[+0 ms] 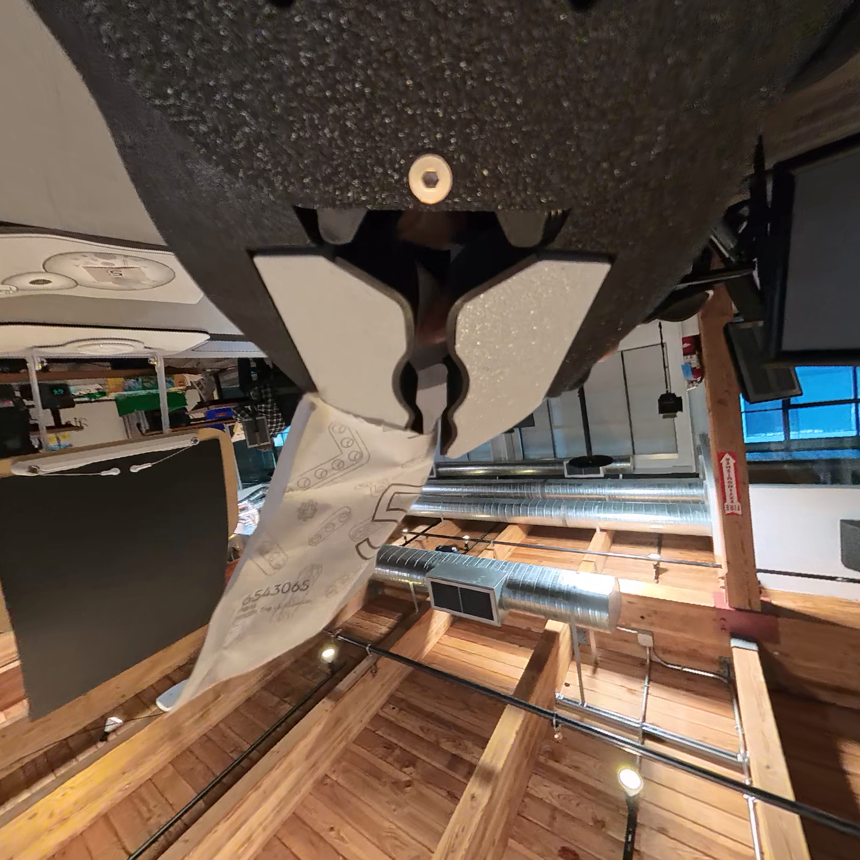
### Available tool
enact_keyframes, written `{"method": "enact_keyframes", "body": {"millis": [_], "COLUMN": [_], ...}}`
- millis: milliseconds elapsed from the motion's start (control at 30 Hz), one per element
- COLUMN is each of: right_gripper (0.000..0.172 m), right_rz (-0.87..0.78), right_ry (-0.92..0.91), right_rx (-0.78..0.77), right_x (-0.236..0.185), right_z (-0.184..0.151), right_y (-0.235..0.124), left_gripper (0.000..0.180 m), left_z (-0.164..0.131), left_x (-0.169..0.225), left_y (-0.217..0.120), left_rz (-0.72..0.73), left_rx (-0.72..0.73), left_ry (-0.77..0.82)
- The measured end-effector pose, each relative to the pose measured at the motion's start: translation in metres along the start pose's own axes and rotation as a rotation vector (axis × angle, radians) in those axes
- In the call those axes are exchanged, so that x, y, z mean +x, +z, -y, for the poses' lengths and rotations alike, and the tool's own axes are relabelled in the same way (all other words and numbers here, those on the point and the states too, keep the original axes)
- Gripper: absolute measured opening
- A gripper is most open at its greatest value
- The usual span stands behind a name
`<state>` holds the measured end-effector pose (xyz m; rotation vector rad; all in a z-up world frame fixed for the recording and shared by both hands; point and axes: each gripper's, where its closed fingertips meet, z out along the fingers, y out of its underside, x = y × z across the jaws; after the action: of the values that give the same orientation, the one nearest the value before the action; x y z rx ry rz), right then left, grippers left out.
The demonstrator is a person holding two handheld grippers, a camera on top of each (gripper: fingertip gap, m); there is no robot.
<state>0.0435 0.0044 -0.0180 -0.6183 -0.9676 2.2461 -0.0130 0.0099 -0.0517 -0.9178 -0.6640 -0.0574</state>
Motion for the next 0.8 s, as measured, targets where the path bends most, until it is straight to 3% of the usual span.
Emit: {"method": "enact_keyframes", "body": {"millis": [167,500,667,800], "right_gripper": [0.015,0.017,0.001,0.0], "right_rz": [-0.088,-0.129,-0.061,0.04], "right_ry": [0.132,0.706,0.771,0.78], "right_rx": [0.035,0.169,0.201,0.231], "right_x": [0.015,0.049,0.045,0.031], "right_z": [0.003,-0.005,-0.003,0.005], "right_y": [-0.003,-0.006,-0.001,0.004], "left_gripper": [0.0,0.0,0.0,0.0], "left_z": [0.001,0.005,0.005,0.009], "left_x": [-0.001,0.002,0.001,-0.005], "left_y": [-0.001,-0.001,0.0,-0.001], "left_rz": [-0.002,-0.057,-0.073,-0.046], "left_rx": [0.005,0.03,0.024,0.043], "left_ry": [0.0,0.022,0.037,0.012]}}
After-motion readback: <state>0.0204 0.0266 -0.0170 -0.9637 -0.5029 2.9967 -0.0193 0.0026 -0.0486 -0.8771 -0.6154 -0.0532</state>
